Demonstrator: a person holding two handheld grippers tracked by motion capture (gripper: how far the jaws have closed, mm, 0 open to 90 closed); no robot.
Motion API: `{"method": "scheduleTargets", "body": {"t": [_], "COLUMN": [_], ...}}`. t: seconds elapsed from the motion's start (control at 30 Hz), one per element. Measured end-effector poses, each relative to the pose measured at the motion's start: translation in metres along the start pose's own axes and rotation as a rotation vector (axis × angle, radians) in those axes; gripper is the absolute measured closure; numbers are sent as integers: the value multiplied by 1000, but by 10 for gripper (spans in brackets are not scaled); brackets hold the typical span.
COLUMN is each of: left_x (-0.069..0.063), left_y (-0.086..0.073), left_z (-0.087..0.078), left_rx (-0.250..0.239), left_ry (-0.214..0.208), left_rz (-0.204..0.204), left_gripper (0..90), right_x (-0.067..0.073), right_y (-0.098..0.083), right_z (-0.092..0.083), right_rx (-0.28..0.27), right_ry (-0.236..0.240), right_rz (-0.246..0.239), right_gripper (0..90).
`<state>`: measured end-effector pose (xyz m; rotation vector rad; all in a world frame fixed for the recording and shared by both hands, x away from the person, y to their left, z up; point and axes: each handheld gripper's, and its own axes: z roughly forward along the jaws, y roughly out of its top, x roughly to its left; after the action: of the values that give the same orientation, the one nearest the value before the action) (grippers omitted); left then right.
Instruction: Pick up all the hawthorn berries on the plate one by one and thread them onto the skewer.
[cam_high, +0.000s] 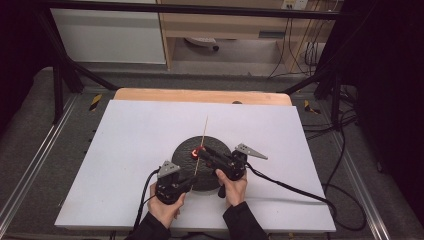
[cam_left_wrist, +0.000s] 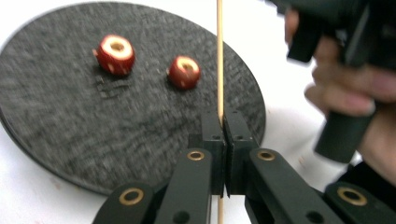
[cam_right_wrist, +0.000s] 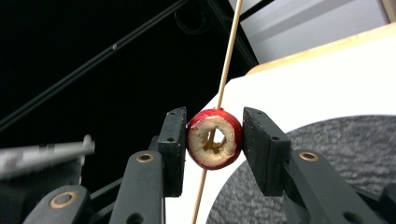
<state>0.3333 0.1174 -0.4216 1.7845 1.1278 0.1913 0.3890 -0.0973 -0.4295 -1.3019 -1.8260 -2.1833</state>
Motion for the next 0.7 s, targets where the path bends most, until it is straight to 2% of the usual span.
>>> {"method": "scheduleTargets", "body": {"t": [0.17, 0.4, 0.57, 0.7], "left_x": [2, 6, 15, 26], "left_y": [8, 6, 3, -2], "left_z": [3, 3, -4, -14], "left_rx": [-3, 8, 26, 52], "left_ry": [3, -9, 1, 14], "left_rz": [20, 51, 89, 125], "left_gripper": [889, 888, 888, 887], "right_x": [3, 4, 6, 6], "right_y": [-7, -7, 3, 15], "right_z": [-2, -2, -8, -13], "right_rx": [34, 56, 51, 100], "right_ry": [0, -14, -34, -79], "right_rz": [-15, -41, -90, -142], "right_gripper": [615, 599, 420, 289]}}
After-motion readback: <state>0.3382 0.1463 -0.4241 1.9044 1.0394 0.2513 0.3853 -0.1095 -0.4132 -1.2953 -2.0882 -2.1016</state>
